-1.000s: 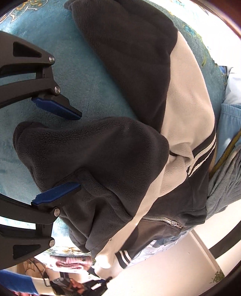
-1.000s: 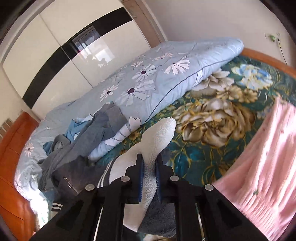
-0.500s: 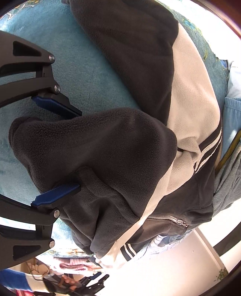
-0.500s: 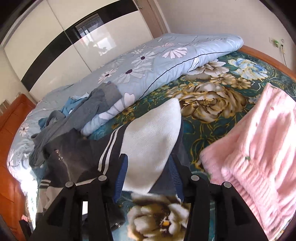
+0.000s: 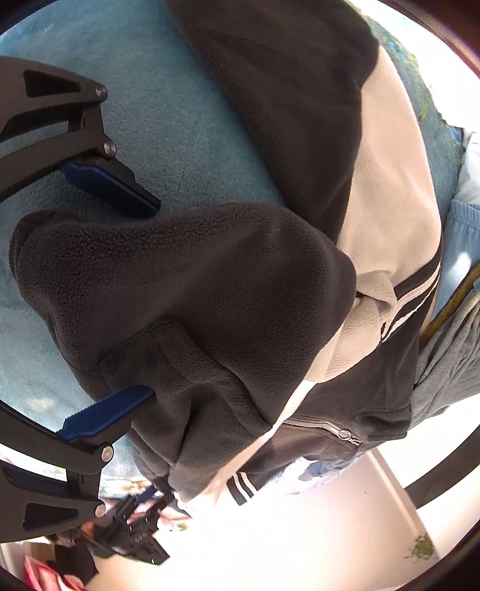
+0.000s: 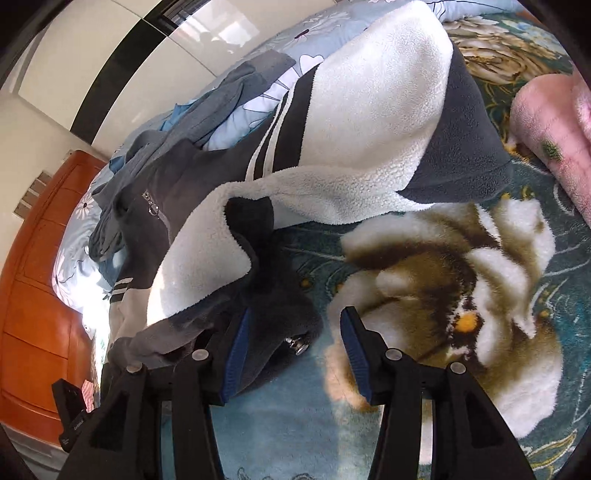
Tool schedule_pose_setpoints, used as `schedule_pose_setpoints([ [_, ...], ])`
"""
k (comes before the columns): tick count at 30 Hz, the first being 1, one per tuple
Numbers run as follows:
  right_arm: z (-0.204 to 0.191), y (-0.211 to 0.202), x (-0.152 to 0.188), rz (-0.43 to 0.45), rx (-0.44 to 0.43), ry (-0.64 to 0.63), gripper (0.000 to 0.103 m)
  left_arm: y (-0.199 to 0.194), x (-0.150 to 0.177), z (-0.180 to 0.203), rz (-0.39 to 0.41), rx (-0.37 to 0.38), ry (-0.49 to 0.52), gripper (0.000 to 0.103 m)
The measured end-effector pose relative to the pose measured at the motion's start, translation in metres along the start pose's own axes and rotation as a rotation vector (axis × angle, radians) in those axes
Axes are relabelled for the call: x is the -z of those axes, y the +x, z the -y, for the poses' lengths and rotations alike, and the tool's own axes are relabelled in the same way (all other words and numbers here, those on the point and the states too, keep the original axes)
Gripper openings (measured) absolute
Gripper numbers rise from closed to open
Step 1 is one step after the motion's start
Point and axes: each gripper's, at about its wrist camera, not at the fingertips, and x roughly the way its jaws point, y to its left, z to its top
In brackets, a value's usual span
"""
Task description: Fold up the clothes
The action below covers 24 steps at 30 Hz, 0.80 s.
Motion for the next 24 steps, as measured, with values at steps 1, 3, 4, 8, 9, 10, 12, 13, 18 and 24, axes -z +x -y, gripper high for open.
schedule_pose_setpoints([
  [1, 0.001, 0.002, -0.001, 0.006, -0.002, 0.008, 0.051, 0.000, -0.001, -0.001, -0.009, 0.013, -0.007, 0.103],
  [3, 0.001, 0.006, -0.001, 0.005, -0.009, 0.007, 0.051, 0.004, -0.003, 0.002, -0.018, 0.001, -0.001, 0.103],
  [4, 0.000, 0.008, -0.002, 0.005, -0.012, 0.006, 0.052, 0.005, -0.004, 0.003, -0.023, -0.007, 0.002, 0.103],
  [8, -0.001, 0.012, 0.001, -0.005, -0.072, 0.015, 0.054, 0.006, -0.001, 0.007, -0.001, -0.032, 0.021, 0.103],
  [9, -0.002, 0.013, 0.002, -0.006, -0.080, 0.018, 0.054, 0.005, 0.001, 0.007, 0.012, -0.035, 0.021, 0.103],
  [10, -0.002, 0.014, 0.004, -0.007, -0.088, 0.020, 0.054, 0.005, 0.002, 0.008, 0.019, -0.040, 0.030, 0.103],
  [12, -0.002, 0.015, 0.006, -0.016, -0.114, 0.032, 0.054, 0.004, 0.005, 0.011, 0.033, -0.048, 0.050, 0.103],
  [13, -0.001, 0.015, 0.007, -0.020, -0.133, 0.050, 0.054, 0.004, 0.007, 0.013, 0.039, -0.052, 0.061, 0.102],
  [18, 0.009, 0.020, 0.013, -0.036, -0.147, 0.146, 0.022, 0.003, 0.011, 0.016, 0.056, -0.048, 0.072, 0.086],
  [24, 0.013, 0.013, 0.021, -0.023, -0.182, 0.241, 0.012, 0.011, 0.013, 0.009, 0.047, -0.009, -0.026, 0.026],
])
